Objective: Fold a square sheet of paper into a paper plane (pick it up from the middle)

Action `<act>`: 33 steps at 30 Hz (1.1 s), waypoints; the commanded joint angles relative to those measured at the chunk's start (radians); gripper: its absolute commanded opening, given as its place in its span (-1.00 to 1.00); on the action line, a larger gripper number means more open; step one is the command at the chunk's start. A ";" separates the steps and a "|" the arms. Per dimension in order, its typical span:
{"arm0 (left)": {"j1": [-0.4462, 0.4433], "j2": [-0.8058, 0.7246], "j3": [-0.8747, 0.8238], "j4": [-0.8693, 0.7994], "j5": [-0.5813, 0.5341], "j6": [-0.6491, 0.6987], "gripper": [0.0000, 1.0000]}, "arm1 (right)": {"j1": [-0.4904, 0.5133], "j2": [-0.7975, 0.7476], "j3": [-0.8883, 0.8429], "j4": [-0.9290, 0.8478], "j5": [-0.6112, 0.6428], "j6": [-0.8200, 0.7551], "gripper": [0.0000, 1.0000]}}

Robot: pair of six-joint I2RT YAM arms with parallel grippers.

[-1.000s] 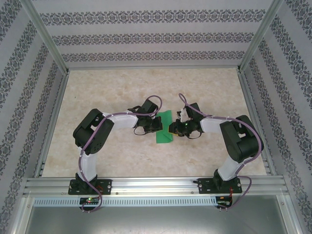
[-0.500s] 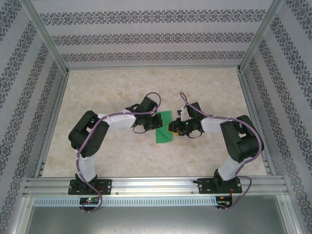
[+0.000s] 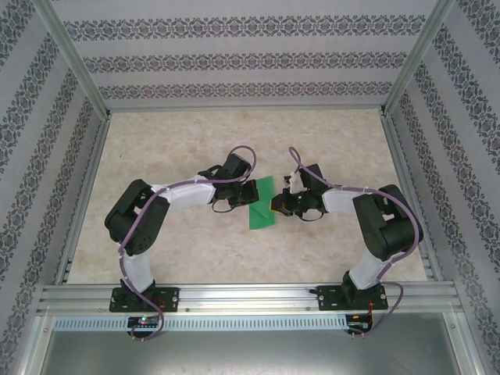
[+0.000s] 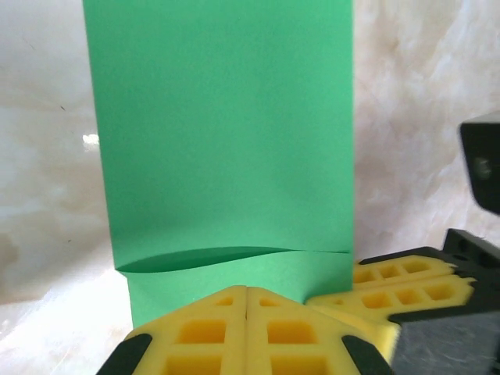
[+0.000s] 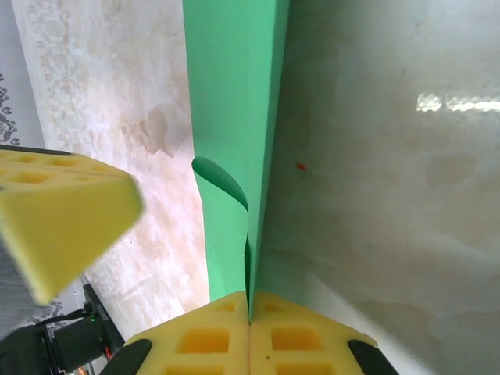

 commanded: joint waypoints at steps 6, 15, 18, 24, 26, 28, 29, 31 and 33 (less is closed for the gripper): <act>-0.007 -0.220 -0.074 -0.066 -0.204 -0.004 -0.89 | -0.006 -0.210 0.105 -0.303 0.126 -0.096 -1.00; 0.020 -0.485 -0.199 -0.179 -0.483 -0.036 -0.83 | 0.200 -0.320 0.511 -1.045 0.980 -0.218 -0.99; 0.039 -0.567 -0.252 -0.189 -0.545 -0.033 -0.74 | 0.285 -0.225 0.636 -1.245 1.163 -0.195 -1.00; 0.114 -0.730 -0.356 -0.226 -0.591 -0.035 -0.76 | 0.419 0.002 0.747 -1.371 1.225 -0.071 -1.00; 0.148 -0.811 -0.401 -0.261 -0.626 -0.059 -0.79 | 0.445 0.089 0.780 -1.353 1.170 -0.055 -1.00; 0.179 -0.894 -0.454 -0.270 -0.642 -0.068 -0.80 | 0.482 0.184 0.836 -1.370 1.166 -0.036 -1.00; 0.195 -0.941 -0.479 -0.273 -0.649 -0.067 -0.78 | 0.500 0.240 0.879 -1.391 1.165 -0.024 -1.00; 0.219 -1.022 -0.515 -0.279 -0.661 -0.053 -0.67 | 0.542 0.333 0.973 -1.435 1.180 0.006 -0.94; 0.241 -1.088 -0.540 -0.285 -0.664 -0.029 -0.63 | 0.571 0.403 1.041 -1.426 1.126 0.011 -0.89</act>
